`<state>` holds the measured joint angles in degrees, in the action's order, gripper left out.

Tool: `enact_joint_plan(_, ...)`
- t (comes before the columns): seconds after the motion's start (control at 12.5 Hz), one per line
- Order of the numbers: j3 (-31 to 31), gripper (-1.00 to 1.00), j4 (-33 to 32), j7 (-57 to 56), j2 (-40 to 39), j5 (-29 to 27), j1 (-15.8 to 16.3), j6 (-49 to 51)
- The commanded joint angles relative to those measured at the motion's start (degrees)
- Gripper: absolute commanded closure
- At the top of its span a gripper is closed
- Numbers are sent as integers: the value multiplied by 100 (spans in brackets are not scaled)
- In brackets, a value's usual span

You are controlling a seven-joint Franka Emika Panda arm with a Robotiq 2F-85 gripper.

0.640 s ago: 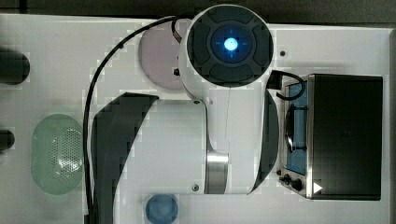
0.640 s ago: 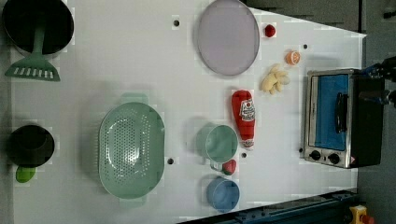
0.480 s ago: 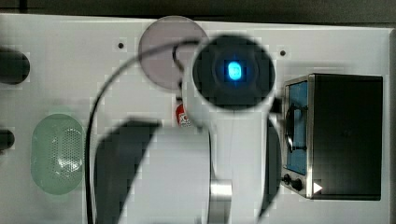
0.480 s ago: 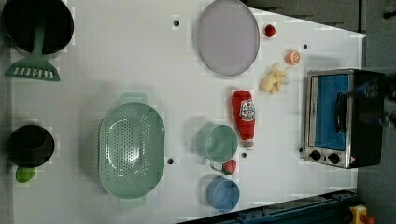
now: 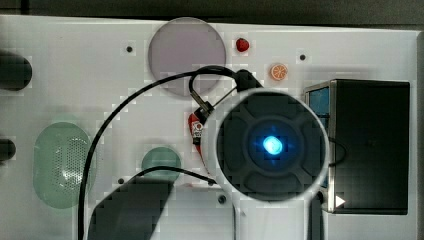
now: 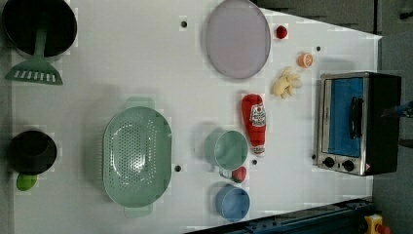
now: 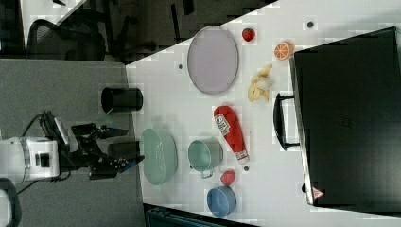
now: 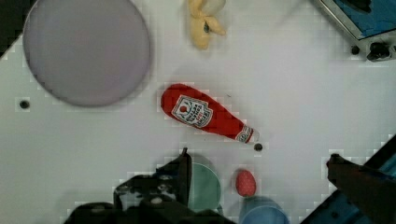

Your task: Pick Ketchup from the table and place it in strainer.

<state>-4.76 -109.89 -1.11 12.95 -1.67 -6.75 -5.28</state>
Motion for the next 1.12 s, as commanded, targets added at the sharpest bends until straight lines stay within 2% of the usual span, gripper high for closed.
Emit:
enact_joint_plan(0.08, -205, -100, -487, -919, -744, -3, -23, -321)
enact_joint_plan(0.72, -361, -100, -2109, -4848, -1543, -3, 20, -3421)
enact_joint_plan(0.88, -375, -100, -2426, -5245, -1731, -3, 21, -4116)
enact_joint_plan(1.12, -381, -100, -2709, -5246, -2134, -3, 27, -4800)
